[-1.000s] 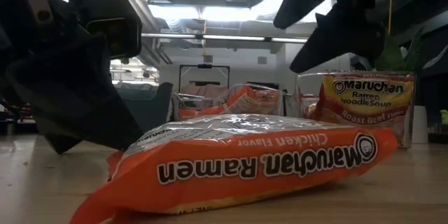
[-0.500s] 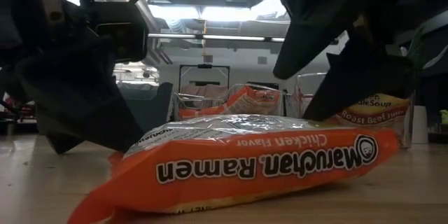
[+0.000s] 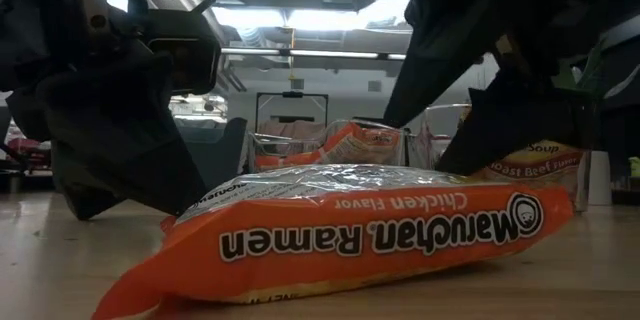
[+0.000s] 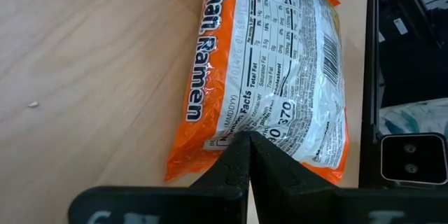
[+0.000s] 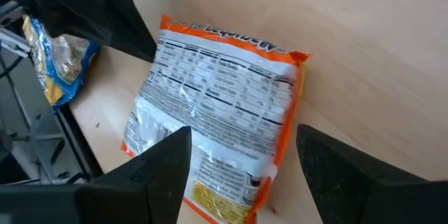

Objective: Sort Maruchan noodles
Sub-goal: Put the orange noodle pack into the left transparent bin

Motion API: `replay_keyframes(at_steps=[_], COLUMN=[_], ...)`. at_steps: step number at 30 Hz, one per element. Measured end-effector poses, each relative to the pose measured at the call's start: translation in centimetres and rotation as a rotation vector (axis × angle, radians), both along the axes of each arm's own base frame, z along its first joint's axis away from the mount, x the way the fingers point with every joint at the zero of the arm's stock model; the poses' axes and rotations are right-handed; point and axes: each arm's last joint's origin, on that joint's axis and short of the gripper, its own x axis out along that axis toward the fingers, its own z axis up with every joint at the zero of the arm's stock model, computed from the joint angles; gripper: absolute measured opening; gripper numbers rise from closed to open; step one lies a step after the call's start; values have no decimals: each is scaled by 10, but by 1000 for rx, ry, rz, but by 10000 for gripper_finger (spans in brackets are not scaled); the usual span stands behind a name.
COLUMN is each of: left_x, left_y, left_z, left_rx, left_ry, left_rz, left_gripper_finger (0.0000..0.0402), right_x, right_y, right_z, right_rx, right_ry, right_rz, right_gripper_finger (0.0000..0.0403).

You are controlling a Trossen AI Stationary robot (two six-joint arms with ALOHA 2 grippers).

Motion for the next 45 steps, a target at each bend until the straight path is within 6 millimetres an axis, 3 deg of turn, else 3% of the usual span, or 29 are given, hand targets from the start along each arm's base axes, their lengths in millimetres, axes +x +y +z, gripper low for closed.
replay_keyframes(at_steps=[8, 17, 20, 24, 29, 31, 37, 45], left_x=[3, 7, 7, 7, 8, 9, 3, -24], left_y=[5, 10, 10, 14, 27, 33, 51, 71], left_z=[0, 1, 2, 9, 30, 39, 77, 133], left_rx=[-16, -20, -15, -10, 6, 13, -7, -10], left_ry=[9, 8, -3, -17, -47, -68, -91, -168], left_rz=[5, 3, 8, 10, 27, 22, 25, 77], left_gripper_finger=[0, 0, 0, 0, 0, 0, 0, 0], right_x=[-2, 11, 11, 11, 13, 14, 16, 16], right_y=[-1, 8, 8, 8, 8, 6, -1, -27], right_z=[-35, -47, -47, -47, -44, -43, -25, 23], right_rx=[85, 148, 153, 163, 155, 136, 120, 0], right_ry=[-51, -177, -173, -177, -197, -205, -240, -319], right_rz=[-30, 1, 6, 5, 18, 21, 82, 90], right_gripper_finger=[246, 242, 214, 136, 30, 11, 13, 5])
